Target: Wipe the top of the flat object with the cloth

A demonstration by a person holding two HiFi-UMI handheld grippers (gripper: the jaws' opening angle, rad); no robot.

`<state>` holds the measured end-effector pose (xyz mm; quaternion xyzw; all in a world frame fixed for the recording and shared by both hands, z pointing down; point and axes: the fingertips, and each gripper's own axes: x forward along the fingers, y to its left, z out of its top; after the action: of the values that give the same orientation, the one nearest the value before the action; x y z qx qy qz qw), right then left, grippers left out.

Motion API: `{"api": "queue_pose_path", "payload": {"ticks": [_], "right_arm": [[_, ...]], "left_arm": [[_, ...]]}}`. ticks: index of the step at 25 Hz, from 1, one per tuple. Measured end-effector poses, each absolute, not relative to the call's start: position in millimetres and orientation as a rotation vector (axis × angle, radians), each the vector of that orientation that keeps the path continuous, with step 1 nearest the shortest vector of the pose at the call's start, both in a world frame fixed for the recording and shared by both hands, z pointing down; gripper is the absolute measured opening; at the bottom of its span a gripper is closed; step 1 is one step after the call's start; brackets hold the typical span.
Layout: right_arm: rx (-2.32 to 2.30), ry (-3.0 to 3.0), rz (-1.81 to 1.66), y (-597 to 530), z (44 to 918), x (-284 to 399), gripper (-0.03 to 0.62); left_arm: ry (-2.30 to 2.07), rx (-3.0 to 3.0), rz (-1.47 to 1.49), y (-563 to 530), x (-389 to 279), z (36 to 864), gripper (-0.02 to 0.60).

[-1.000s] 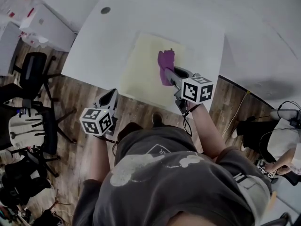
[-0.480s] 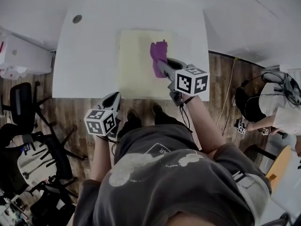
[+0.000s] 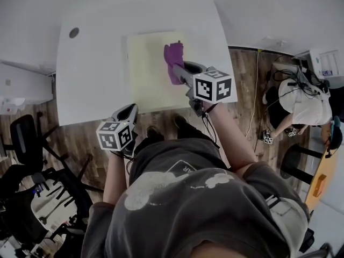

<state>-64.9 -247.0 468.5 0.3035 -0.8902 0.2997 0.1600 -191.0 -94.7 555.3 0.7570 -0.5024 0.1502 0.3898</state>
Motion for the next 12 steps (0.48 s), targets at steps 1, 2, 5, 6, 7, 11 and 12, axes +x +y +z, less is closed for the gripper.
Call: {"api": "queue_pose_path", "payload": {"ticks": [1, 2, 5, 6, 7, 11, 12], "right_arm": [[0.867, -2.543, 0.853, -247.4, 468.2, -66.9, 0.074], [0.865, -2.544, 0.847, -248.1, 467.6, -69.3, 0.074], [0.856, -2.549, 0.826, -249.7, 465.4, -81.3, 0.074], [0.851, -2.552, 0.82, -250.4, 464.6, -86.1, 0.074], [0.844, -2.555, 0.815, -251.1, 463.9, -90.6, 0.074], [0.819, -2.538, 0.809, -252.7, 466.8, -108.2, 0.074], [0.81, -2.531, 0.807, -253.6, 468.3, -115.0, 0.074]], "left_arm": [[-1.267, 1.925, 0.388, -95.7, -191.0, 556.4, 0.0], [-1.255, 1.926, 0.395, -96.6, -190.6, 557.7, 0.0], [-1.221, 1.93, 0.4, -97.2, -191.5, 560.9, 0.0], [-1.21, 1.931, 0.395, -97.5, -191.9, 561.4, 0.0], [-1.199, 1.932, 0.389, -97.6, -191.7, 561.8, 0.0], [-1.159, 1.939, 0.381, -96.5, -189.4, 562.6, 0.0], [-1.151, 1.946, 0.384, -95.9, -189.6, 562.6, 0.0]]}}
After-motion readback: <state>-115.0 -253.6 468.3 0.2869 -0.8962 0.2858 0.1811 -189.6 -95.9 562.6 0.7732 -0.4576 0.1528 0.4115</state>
